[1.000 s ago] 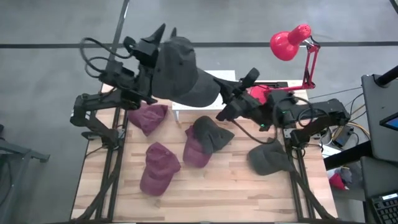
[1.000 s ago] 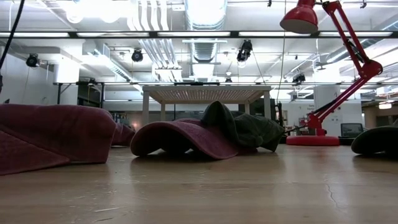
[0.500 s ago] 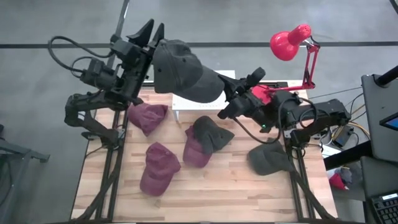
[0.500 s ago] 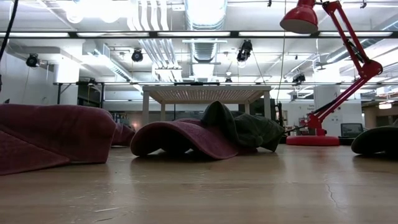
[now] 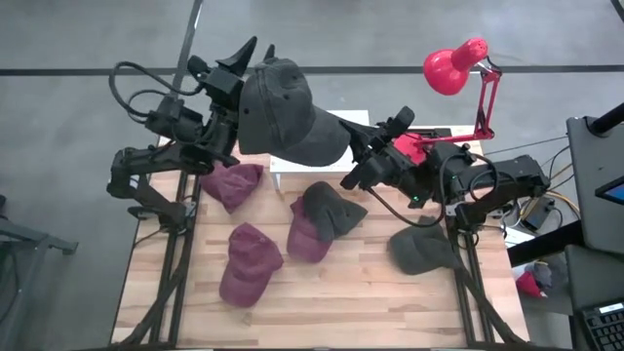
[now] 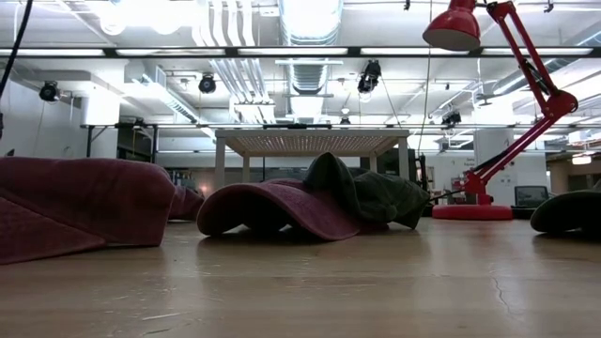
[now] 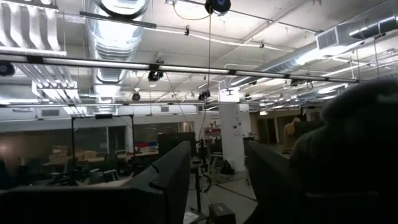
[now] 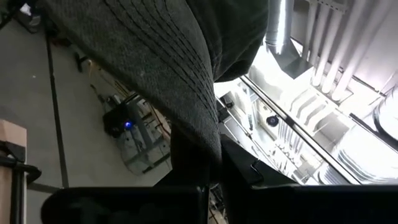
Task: Pick & Place hat
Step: Put the bottom left black cap on the shelf
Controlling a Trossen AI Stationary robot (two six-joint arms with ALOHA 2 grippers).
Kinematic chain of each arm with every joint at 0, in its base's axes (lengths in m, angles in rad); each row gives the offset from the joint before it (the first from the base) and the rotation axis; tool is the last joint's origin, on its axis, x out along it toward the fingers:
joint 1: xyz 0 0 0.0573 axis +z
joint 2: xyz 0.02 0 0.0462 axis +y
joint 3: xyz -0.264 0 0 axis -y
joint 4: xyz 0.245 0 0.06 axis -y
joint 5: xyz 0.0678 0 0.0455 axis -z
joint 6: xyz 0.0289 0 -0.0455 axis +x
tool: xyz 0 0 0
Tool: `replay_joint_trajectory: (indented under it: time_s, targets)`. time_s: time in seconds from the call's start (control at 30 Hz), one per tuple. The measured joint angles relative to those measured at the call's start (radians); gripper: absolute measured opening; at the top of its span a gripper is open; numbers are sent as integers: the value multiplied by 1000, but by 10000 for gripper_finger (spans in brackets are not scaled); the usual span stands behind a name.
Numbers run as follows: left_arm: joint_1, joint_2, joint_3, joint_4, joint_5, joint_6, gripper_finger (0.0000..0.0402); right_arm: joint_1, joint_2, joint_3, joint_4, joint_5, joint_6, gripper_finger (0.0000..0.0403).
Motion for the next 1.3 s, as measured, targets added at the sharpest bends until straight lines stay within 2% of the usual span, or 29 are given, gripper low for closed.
replay_joint_trajectory:
  time_s: [0.33, 0.6, 1.03, 1.3]
  targets:
    - [0, -31, 7, 1, -48, 75, 163, 0, -34, 0, 43, 4, -27, 13]
    - [1, -33, 6, 0, -56, 166, 163, -9, -40, 1, 176, 16, -128, 13]
    - [1, -80, 13, 4, -143, 244, 163, -121, -5, 1, 197, 254, -157, 13]
    - [1, -111, 0, 3, -266, 304, 163, -174, 113, 0, 150, 301, -157, 13]
